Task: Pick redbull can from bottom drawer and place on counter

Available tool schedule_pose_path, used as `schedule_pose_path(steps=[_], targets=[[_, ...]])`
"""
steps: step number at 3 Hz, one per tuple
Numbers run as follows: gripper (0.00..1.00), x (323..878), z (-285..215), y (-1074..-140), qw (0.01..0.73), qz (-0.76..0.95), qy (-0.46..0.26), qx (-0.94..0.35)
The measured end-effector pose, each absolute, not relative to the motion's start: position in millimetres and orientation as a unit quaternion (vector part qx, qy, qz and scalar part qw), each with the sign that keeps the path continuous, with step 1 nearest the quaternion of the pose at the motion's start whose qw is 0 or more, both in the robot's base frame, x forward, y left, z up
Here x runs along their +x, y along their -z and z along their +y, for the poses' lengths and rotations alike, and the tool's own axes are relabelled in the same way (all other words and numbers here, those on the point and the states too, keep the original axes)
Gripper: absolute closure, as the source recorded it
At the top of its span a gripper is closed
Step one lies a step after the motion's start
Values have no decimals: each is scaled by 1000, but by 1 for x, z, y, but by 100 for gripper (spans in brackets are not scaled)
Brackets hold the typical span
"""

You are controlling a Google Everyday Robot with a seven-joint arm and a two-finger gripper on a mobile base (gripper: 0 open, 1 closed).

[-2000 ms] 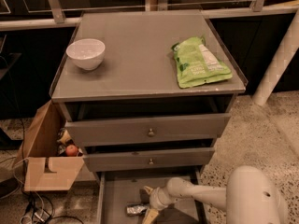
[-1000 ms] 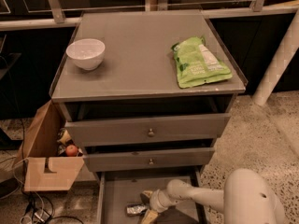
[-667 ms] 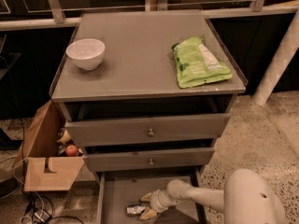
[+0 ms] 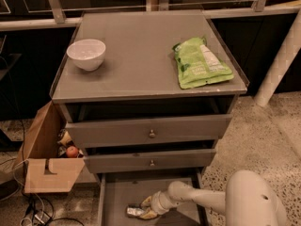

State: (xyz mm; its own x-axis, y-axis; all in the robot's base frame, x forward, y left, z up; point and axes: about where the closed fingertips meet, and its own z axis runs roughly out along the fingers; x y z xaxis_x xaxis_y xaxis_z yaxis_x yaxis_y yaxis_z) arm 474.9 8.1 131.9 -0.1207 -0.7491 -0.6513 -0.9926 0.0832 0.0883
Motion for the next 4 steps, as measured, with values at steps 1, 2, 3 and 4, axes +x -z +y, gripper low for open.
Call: schedule_pose_path(steps=[1, 2, 3, 4], targets=[[100, 475, 8, -132, 228, 700, -266, -622], [100, 469, 7, -143, 225, 715, -263, -608], [100, 467, 0, -170, 226, 737, -247, -587], [100, 466, -4, -211, 225, 750, -232, -578]])
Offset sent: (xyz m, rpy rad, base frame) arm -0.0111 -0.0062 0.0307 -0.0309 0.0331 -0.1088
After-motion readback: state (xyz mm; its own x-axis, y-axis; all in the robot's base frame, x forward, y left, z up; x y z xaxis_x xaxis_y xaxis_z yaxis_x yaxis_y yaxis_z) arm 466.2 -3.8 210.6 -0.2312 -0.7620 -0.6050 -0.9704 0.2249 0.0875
